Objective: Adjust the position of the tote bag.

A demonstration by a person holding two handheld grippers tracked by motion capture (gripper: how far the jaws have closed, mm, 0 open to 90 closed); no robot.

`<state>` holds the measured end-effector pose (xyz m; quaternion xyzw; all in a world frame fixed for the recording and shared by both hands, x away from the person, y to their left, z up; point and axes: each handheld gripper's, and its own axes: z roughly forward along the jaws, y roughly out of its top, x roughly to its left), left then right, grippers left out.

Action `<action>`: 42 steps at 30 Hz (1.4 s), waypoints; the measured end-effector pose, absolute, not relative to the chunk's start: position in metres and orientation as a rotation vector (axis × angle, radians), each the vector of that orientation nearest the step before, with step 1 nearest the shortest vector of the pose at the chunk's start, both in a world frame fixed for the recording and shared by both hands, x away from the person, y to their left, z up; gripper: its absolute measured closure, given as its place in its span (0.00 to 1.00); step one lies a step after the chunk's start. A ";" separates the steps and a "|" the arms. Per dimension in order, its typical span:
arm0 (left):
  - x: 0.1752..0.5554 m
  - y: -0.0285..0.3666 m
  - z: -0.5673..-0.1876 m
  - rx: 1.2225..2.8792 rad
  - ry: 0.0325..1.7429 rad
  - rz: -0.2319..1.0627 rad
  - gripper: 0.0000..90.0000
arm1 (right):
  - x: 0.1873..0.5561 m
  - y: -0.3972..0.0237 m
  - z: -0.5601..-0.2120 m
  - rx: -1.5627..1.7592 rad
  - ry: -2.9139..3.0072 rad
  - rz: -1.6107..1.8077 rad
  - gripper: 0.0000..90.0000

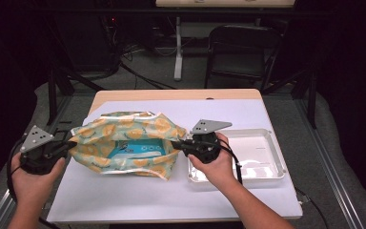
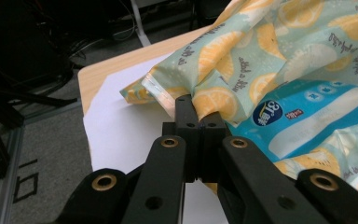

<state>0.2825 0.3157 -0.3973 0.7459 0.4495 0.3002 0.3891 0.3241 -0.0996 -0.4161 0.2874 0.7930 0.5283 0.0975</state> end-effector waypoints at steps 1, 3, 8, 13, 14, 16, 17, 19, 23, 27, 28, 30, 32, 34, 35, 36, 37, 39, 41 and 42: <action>0.284 0.316 -0.396 1.897 1.144 0.767 1.00 | 0.325 -0.099 -0.414 0.846 2.347 1.558 1.00; 0.288 0.317 -0.392 1.894 1.146 0.766 1.00 | 0.328 -0.099 -0.409 0.840 2.338 1.553 1.00; 0.296 0.319 -0.384 1.874 1.149 0.762 1.00 | 0.337 -0.100 -0.402 0.862 2.320 1.573 1.00; 0.300 0.320 -0.379 1.865 1.148 0.766 1.00 | 0.344 -0.102 -0.395 0.882 2.302 1.594 1.00; 0.300 0.321 -0.378 1.865 1.147 0.765 1.00 | 0.345 -0.103 -0.394 0.882 2.300 1.594 1.00; 0.301 0.321 -0.374 1.862 1.146 0.774 1.00 | 0.347 -0.104 -0.390 0.885 2.293 1.597 1.00; 0.302 0.321 -0.372 1.860 1.143 0.780 1.00 | 0.348 -0.104 -0.389 0.888 2.284 1.607 1.00; 0.301 0.320 -0.367 1.855 1.137 0.798 1.00 | 0.349 -0.106 -0.383 0.886 2.260 1.614 1.00; 0.300 0.318 -0.356 1.847 1.120 0.852 1.00 | 0.351 -0.109 -0.371 0.879 2.210 1.640 1.00; 0.300 0.318 -0.345 1.843 1.110 0.877 1.00 | 0.353 -0.110 -0.361 0.871 2.194 1.645 1.00; 0.300 0.318 -0.342 1.841 1.111 0.882 1.00 | 0.353 -0.110 -0.359 0.871 2.188 1.644 1.00; 0.300 0.318 -0.338 1.832 1.112 0.892 1.00 | 0.354 -0.111 -0.356 0.871 2.182 1.647 1.00; 0.300 0.319 -0.333 1.823 1.112 0.901 1.00 | 0.354 -0.112 -0.352 0.867 2.174 1.648 1.00; 0.300 0.320 -0.329 1.816 1.111 0.909 1.00 | 0.354 -0.114 -0.348 0.863 2.168 1.649 1.00; 0.300 0.321 -0.327 1.814 1.109 0.910 1.00 | 0.354 -0.115 -0.345 0.862 2.161 1.654 1.00; 0.300 0.320 -0.325 1.813 1.109 0.914 1.00 | 0.354 -0.115 -0.344 0.862 2.158 1.658 1.00; 0.301 0.321 -0.324 1.821 1.107 0.915 1.00 | 0.354 -0.116 -0.341 0.862 2.152 1.664 1.00; 0.302 0.320 -0.321 1.818 1.106 0.924 1.00 | 0.353 -0.115 -0.337 0.851 2.145 1.663 1.00; 0.301 0.321 -0.318 1.809 1.104 0.924 1.00 | 0.352 -0.114 -0.335 0.845 2.143 1.663 1.00; 0.301 0.321 -0.318 1.803 1.104 0.925 1.00 | 0.352 -0.114 -0.334 0.840 2.143 1.660 1.00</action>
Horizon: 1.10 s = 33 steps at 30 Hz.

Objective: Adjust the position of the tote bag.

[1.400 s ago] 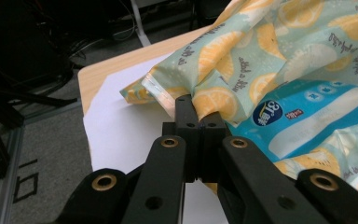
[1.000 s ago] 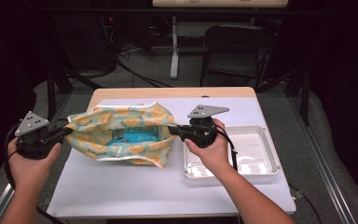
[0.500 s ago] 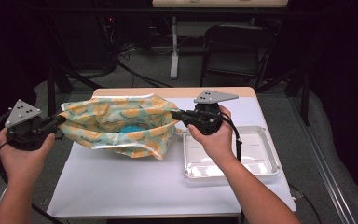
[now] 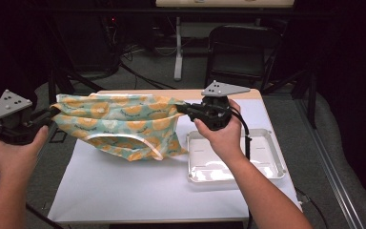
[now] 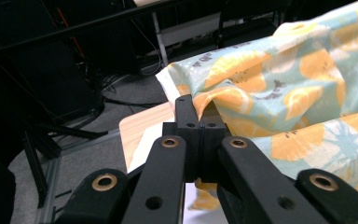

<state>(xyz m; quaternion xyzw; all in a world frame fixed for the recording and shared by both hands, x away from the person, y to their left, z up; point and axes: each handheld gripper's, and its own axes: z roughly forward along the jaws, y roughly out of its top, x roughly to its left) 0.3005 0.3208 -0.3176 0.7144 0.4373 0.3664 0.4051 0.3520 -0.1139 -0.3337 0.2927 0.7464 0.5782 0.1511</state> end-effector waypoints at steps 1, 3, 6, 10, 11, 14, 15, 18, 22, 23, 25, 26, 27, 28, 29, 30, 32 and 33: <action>0.300 0.321 -0.317 1.802 1.102 0.925 1.00 | 0.351 -0.114 -0.333 0.838 2.141 1.662 1.00; 0.297 0.321 -0.315 1.800 1.094 0.925 1.00 | 0.350 -0.115 -0.332 0.832 2.142 1.666 1.00; 0.292 0.322 -0.312 1.788 1.085 0.925 1.00 | 0.348 -0.117 -0.330 0.832 2.136 1.682 1.00; 0.290 0.323 -0.314 1.796 1.091 0.918 1.00 | 0.345 -0.115 -0.331 0.818 2.144 1.676 1.00; 0.291 0.323 -0.315 1.801 1.093 0.916 1.00 | 0.345 -0.114 -0.332 0.817 2.150 1.663 1.00; 0.292 0.325 -0.321 1.802 1.106 0.911 1.00 | 0.346 -0.112 -0.338 0.820 2.152 1.645 1.00; 0.293 0.326 -0.322 1.800 1.109 0.908 1.00 | 0.347 -0.112 -0.339 0.831 2.150 1.648 1.00; 0.294 0.327 -0.324 1.794 1.114 0.903 1.00 | 0.351 -0.114 -0.341 0.848 2.145 1.645 1.00; 0.295 0.327 -0.325 1.795 1.117 0.903 1.00 | 0.355 -0.114 -0.342 0.859 2.142 1.641 1.00; 0.295 0.327 -0.326 1.796 1.117 0.901 1.00 | 0.356 -0.114 -0.343 0.864 2.143 1.638 1.00; 0.296 0.328 -0.327 1.791 1.120 0.900 1.00 | 0.356 -0.113 -0.344 0.872 2.144 1.634 1.00; 0.296 0.328 -0.328 1.790 1.122 0.896 1.00 | 0.357 -0.113 -0.344 0.870 2.147 1.630 1.00; 0.296 0.329 -0.329 1.788 1.124 0.897 1.00 | 0.357 -0.113 -0.344 0.871 2.146 1.634 1.00; 0.296 0.329 -0.330 1.786 1.126 0.894 1.00 | 0.356 -0.112 -0.345 0.871 2.147 1.636 1.00; 0.296 0.330 -0.330 1.786 1.127 0.891 1.00 | 0.356 -0.112 -0.345 0.869 2.151 1.633 1.00; 0.296 0.330 -0.331 1.784 1.131 0.889 1.00 | 0.356 -0.112 -0.345 0.868 2.152 1.631 1.00; 0.297 0.331 -0.332 1.786 1.132 0.882 1.00 | 0.356 -0.112 -0.346 0.867 2.151 1.631 1.00; 0.297 0.331 -0.332 1.785 1.133 0.882 1.00 | 0.356 -0.112 -0.346 0.869 2.150 1.633 1.00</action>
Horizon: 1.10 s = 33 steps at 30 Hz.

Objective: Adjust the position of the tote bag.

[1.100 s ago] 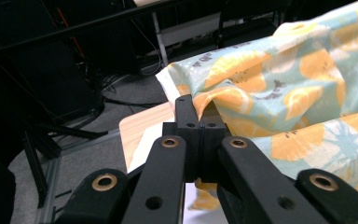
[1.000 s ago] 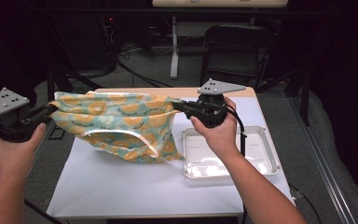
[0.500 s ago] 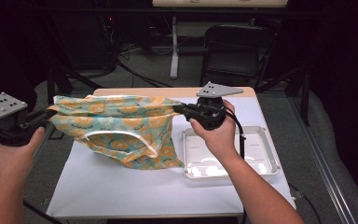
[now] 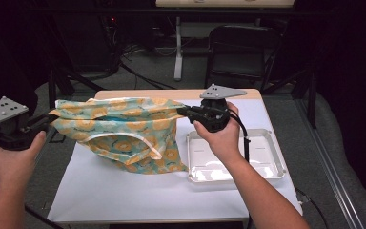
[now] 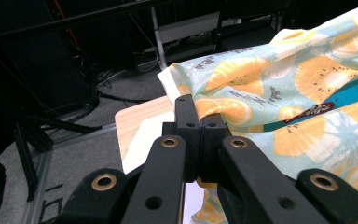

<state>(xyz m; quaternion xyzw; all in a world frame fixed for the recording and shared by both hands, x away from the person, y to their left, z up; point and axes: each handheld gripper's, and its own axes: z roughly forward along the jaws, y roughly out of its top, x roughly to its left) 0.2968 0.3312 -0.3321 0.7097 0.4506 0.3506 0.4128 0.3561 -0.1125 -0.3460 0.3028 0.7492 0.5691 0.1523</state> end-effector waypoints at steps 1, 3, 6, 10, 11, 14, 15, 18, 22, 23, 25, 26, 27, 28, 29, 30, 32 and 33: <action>0.297 0.331 -0.332 1.785 1.133 0.882 1.00 | 0.356 -0.112 -0.346 0.869 2.150 1.633 1.00; 0.297 0.331 -0.333 1.785 1.133 0.878 1.00 | 0.356 -0.112 -0.348 0.872 2.151 1.633 1.00; 0.298 0.331 -0.334 1.789 1.136 0.873 1.00 | 0.356 -0.112 -0.349 0.870 2.157 1.624 1.00; 0.300 0.329 -0.336 1.790 1.138 0.868 0.99 | 0.356 -0.111 -0.351 0.871 2.161 1.624 1.00; 0.301 0.328 -0.336 1.792 1.138 0.867 0.99 | 0.356 -0.110 -0.351 0.873 2.163 1.620 1.00; 0.302 0.328 -0.337 1.791 1.139 0.865 0.99 | 0.357 -0.110 -0.353 0.871 2.166 1.617 1.00; 0.303 0.327 -0.338 1.793 1.141 0.864 0.99 | 0.357 -0.109 -0.354 0.871 2.169 1.614 1.00; 0.304 0.327 -0.340 1.796 1.144 0.860 0.99 | 0.357 -0.109 -0.356 0.875 2.172 1.612 1.00; 0.306 0.327 -0.343 1.798 1.149 0.852 0.99 | 0.357 -0.109 -0.360 0.882 2.177 1.609 1.00; 0.307 0.326 -0.345 1.801 1.152 0.849 0.99 | 0.358 -0.109 -0.361 0.882 2.181 1.604 1.00; 0.307 0.326 -0.346 1.801 1.153 0.847 0.99 | 0.358 -0.109 -0.362 0.885 2.180 1.607 1.00; 0.308 0.325 -0.348 1.801 1.154 0.846 0.99 | 0.358 -0.109 -0.363 0.889 2.181 1.604 1.00; 0.308 0.325 -0.349 1.804 1.158 0.843 0.99 | 0.358 -0.109 -0.364 0.889 2.186 1.598 1.00; 0.309 0.325 -0.350 1.806 1.160 0.839 0.99 | 0.359 -0.108 -0.365 0.889 2.190 1.599 1.00; 0.310 0.325 -0.351 1.807 1.161 0.841 0.99 | 0.359 -0.107 -0.366 0.890 2.192 1.595 1.00; 0.310 0.325 -0.352 1.808 1.163 0.837 0.99 | 0.359 -0.107 -0.367 0.892 2.195 1.594 1.00; 0.312 0.325 -0.353 1.810 1.168 0.835 0.99 | 0.359 -0.107 -0.368 0.892 2.200 1.589 1.00; 0.312 0.325 -0.354 1.808 1.171 0.834 0.99 | 0.359 -0.107 -0.369 0.895 2.199 1.593 1.00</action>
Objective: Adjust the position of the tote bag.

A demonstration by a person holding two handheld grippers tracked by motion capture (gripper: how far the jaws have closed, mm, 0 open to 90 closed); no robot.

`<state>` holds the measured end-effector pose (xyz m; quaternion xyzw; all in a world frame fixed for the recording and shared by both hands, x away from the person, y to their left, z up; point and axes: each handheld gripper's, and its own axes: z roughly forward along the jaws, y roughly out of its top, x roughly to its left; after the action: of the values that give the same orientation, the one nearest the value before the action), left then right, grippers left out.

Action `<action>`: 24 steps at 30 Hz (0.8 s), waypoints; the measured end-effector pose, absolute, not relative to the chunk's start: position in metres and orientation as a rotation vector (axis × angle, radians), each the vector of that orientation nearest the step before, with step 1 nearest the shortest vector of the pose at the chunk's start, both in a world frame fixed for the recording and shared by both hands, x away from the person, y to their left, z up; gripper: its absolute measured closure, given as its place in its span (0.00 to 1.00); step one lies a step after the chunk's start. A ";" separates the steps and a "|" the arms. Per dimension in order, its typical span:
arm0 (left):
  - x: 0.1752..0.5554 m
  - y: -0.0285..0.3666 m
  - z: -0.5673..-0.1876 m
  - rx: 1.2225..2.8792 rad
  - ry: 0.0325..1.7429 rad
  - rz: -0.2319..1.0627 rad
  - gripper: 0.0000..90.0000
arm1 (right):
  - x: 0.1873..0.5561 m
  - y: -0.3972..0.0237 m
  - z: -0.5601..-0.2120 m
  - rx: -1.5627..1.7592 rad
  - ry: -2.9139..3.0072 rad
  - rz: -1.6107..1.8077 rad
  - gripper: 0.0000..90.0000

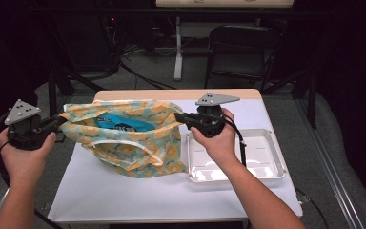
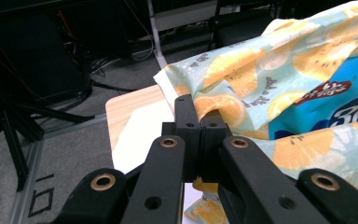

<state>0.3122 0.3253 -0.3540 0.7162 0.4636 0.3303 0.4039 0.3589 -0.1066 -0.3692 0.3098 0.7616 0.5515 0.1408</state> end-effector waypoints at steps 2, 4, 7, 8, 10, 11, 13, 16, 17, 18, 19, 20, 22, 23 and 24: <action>0.313 0.325 -0.355 1.809 1.176 0.832 0.99 | 0.359 -0.106 -0.371 0.896 2.204 1.588 1.00; 0.314 0.326 -0.357 1.810 1.179 0.831 0.99 | 0.360 -0.106 -0.373 0.897 2.210 1.583 1.00; 0.316 0.326 -0.359 1.815 1.187 0.827 0.99 | 0.359 -0.106 -0.375 0.902 2.214 1.581 1.00; 0.317 0.326 -0.360 1.815 1.188 0.830 0.99 | 0.359 -0.106 -0.376 0.903 2.214 1.579 1.00; 0.317 0.326 -0.361 1.815 1.189 0.829 0.99 | 0.359 -0.107 -0.378 0.905 2.216 1.579 1.00; 0.317 0.326 -0.361 1.815 1.189 0.829 0.99 | 0.359 -0.107 -0.378 0.908 2.219 1.577 1.00; 0.318 0.325 -0.362 1.821 1.191 0.828 0.99 | 0.359 -0.107 -0.380 0.911 2.216 1.577 1.00; 0.320 0.324 -0.366 1.824 1.197 0.824 0.99 | 0.359 -0.106 -0.383 0.911 2.223 1.572 1.00; 0.321 0.324 -0.367 1.826 1.199 0.824 0.99 | 0.359 -0.106 -0.384 0.911 2.227 1.571 1.00; 0.322 0.324 -0.368 1.829 1.199 0.823 0.99 | 0.360 -0.106 -0.384 0.910 2.230 1.570 1.00; 0.322 0.324 -0.369 1.833 1.199 0.819 0.98 | 0.360 -0.105 -0.386 0.912 2.233 1.568 1.00; 0.323 0.324 -0.369 1.833 1.200 0.819 0.98 | 0.360 -0.104 -0.387 0.913 2.236 1.564 1.00; 0.323 0.323 -0.371 1.836 1.201 0.817 0.98 | 0.360 -0.103 -0.388 0.914 2.243 1.557 1.00; 0.323 0.323 -0.371 1.836 1.201 0.817 0.98 | 0.360 -0.103 -0.388 0.914 2.243 1.557 1.00; 0.324 0.323 -0.373 1.841 1.203 0.813 0.98 | 0.361 -0.103 -0.390 0.917 2.245 1.556 1.00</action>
<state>0.3240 0.3233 -0.3728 0.7236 0.4730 0.3195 0.3881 0.3607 -0.1026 -0.3896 0.3156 0.7726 0.5354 0.1296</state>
